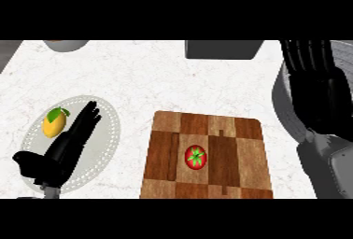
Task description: Pick the tomato from the cutting board and place it in the basket
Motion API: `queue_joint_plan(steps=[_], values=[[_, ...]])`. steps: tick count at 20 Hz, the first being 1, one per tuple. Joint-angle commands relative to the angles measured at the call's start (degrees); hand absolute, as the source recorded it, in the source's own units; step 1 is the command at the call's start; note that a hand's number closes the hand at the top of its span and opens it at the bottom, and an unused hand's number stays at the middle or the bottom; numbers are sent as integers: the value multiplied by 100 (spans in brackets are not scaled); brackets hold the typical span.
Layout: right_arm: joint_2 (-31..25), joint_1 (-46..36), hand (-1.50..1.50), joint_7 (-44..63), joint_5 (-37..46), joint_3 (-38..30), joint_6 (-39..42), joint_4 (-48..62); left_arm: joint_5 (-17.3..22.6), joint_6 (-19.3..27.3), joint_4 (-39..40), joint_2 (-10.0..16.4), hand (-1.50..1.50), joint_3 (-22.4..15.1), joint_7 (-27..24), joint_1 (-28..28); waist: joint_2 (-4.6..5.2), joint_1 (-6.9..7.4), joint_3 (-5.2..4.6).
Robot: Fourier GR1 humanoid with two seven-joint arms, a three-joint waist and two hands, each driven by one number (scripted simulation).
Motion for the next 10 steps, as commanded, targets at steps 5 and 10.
queue_joint_plan(steps=[5, 10], values=[[197, -847, 150, -320, -834, 293, 1629, 1339, -70, 205, 653, 419, 0, 772, 346, -719, 205, 412, 243], [-294, -1091, -150, -1244, 1578, 2196, 2372, 659, -85, 307, 833, 282, 0, 608, 660, -756, 100, 356, 224]])
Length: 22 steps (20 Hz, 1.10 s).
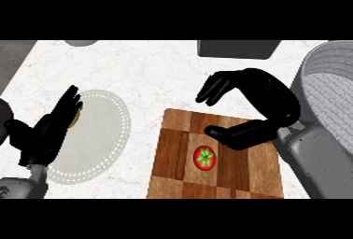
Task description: Pick the tomato from the cutting board and place it in the basket
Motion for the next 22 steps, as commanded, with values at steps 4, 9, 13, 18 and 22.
queue_joint_plan(steps=[4, 9, 13, 18, 22], values=[[1270, 737, -150, -894, 2377, 2182, -1132, -141, -10, 107, 834, -79, 0, 257, 217, -421, -95, -307, 15], [1667, 398, -150, 1618, 2848, 2400, -1466, -899, 79, -124, 828, 95, 0, 501, 381, -520, -141, -342, 11], [1059, -353, -150, 3229, 2875, 2130, -567, -1142, 73, -93, 795, -8, 0, 433, 347, -412, -185, -384, 3], [176, -1589, -150, 4557, 3679, 1609, 126, -1132, 16, -72, 963, 130, 0, 537, 391, -471, -233, -498, -12], [93, -2293, -150, 5771, 3049, 981, 1114, -1181, -64, -95, 1013, -17, 0, 482, 202, -497, -163, -394, 3]])
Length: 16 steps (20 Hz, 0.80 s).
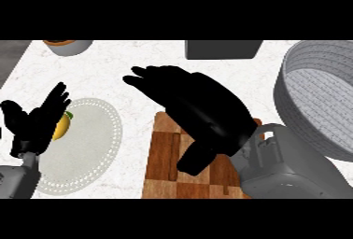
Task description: Pick the tomato from the cutting board and place it in the basket
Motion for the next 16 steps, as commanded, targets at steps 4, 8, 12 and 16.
queue_joint_plan(steps=[4, 8, 12, 16], values=[[-436, -838, -150, 1481, -1387, -698, 1997, 155, -9, -58, -122, -39, 0, 8, 82, 82, 36, 98, 12], [-560, -945, -150, 2126, -2530, -1156, 2739, 31, -43, -26, -302, 19, 0, 83, 296, -77, 34, 79, 18], [-1163, -245, -150, 1517, -3097, -1713, 3022, -103, -113, -243, 219, -35, 0, 230, -153, -80, 75, 64, 19], [-1396, 292, -150, 1803, -3790, -2116, 2972, -782, -161, -174, 66, -205, 0, 230, 60, -194, 55, 45, 21]])
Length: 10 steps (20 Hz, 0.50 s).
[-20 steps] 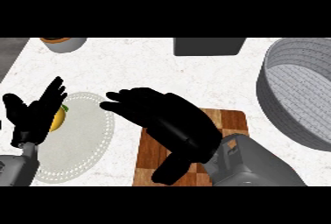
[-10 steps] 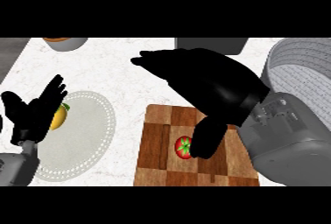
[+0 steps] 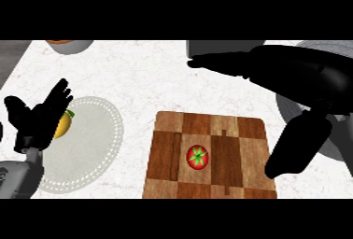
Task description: Pick the tomato from the cutting board and place it in the basket
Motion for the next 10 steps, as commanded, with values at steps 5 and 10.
queue_joint_plan(steps=[5, 10], values=[[14, 1507, -150, -995, 562, -737, 191, -660, -188, -95, 42, -113, 0, 139, -27, -93, 27, 49, 6], [493, 2476, -150, -1946, 1894, -277, 72, -848, -141, -339, 213, -226, 0, 243, -181, 25, 34, 71, 5]])
